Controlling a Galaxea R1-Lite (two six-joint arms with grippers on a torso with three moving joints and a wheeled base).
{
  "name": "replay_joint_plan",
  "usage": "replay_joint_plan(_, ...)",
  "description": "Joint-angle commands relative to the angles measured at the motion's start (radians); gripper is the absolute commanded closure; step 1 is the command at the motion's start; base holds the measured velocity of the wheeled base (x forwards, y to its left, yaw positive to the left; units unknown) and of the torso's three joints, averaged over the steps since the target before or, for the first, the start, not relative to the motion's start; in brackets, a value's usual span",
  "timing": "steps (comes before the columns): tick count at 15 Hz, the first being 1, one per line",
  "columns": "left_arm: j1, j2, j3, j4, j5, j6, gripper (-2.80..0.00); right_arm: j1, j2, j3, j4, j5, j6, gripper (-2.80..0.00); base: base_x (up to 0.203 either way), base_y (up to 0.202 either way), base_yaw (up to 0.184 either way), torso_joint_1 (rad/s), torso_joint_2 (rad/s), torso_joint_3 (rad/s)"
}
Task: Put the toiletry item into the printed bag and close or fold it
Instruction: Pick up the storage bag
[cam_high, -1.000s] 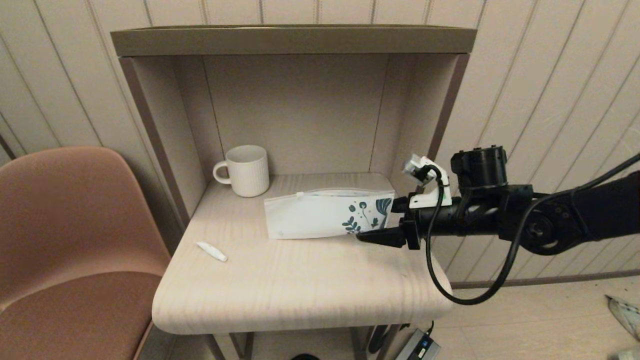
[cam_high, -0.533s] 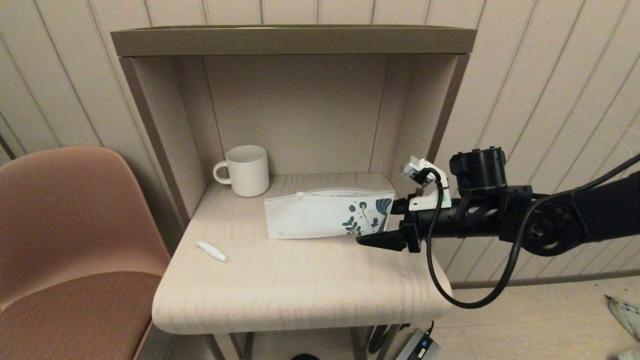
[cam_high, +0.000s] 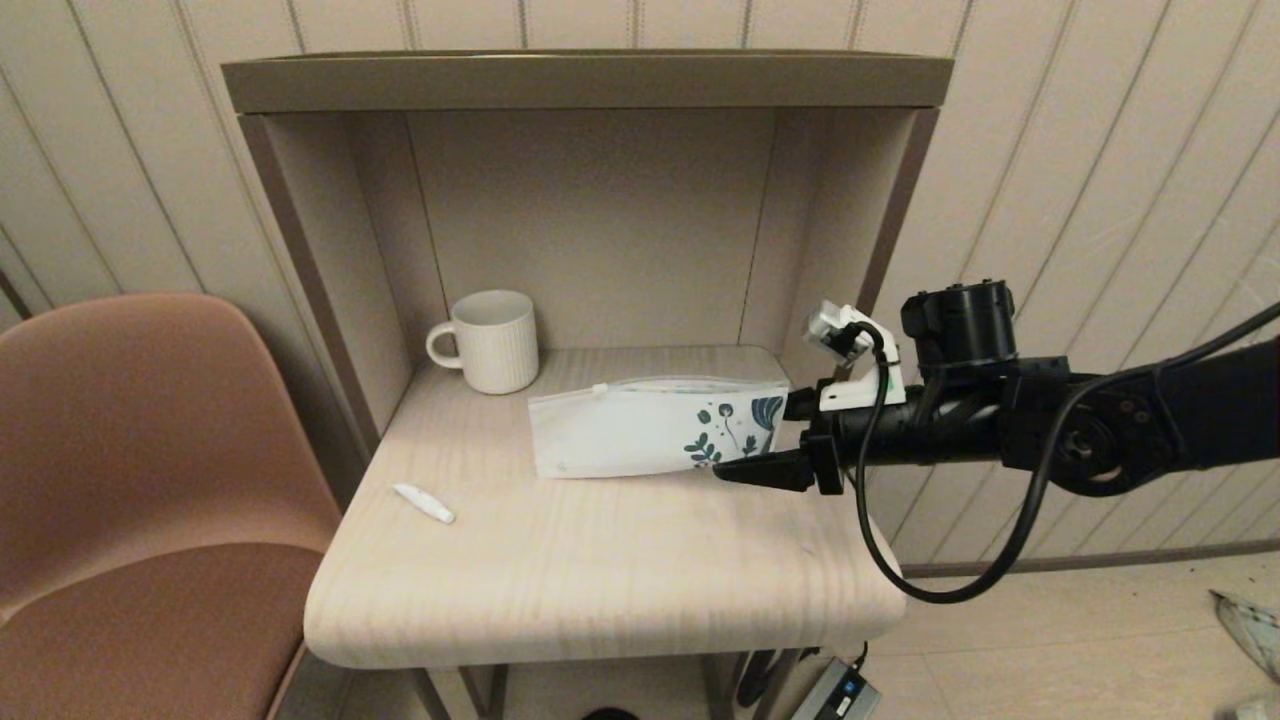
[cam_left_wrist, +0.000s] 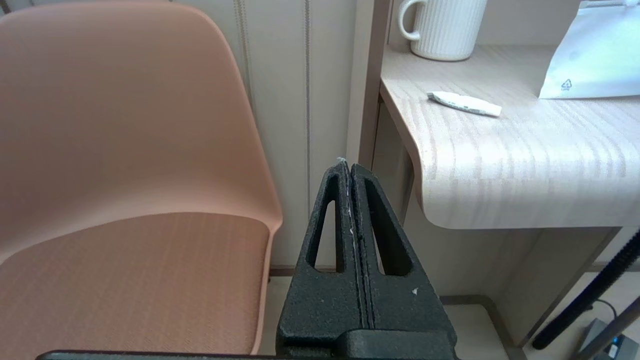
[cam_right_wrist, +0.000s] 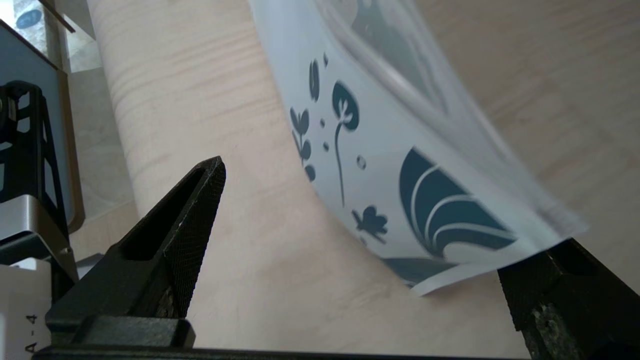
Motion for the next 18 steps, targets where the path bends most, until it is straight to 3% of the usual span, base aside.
replay_joint_plan(1, 0.0, 0.001, 0.0, 0.0, -0.001, 0.0, 0.0, 0.0, 0.004, -0.013, -0.002, 0.005, -0.002, -2.8, 0.0, 0.0, 0.0, 0.0, 0.0, 0.0)
replay_joint_plan(18, 0.0, 0.001, 0.0, -0.001, 0.0, 0.0, 0.0, 0.005, 0.039, -0.037, -0.004, 0.016, -0.021, -2.8, 0.0, 0.0, 0.0, 0.0, 0.0, 0.0)
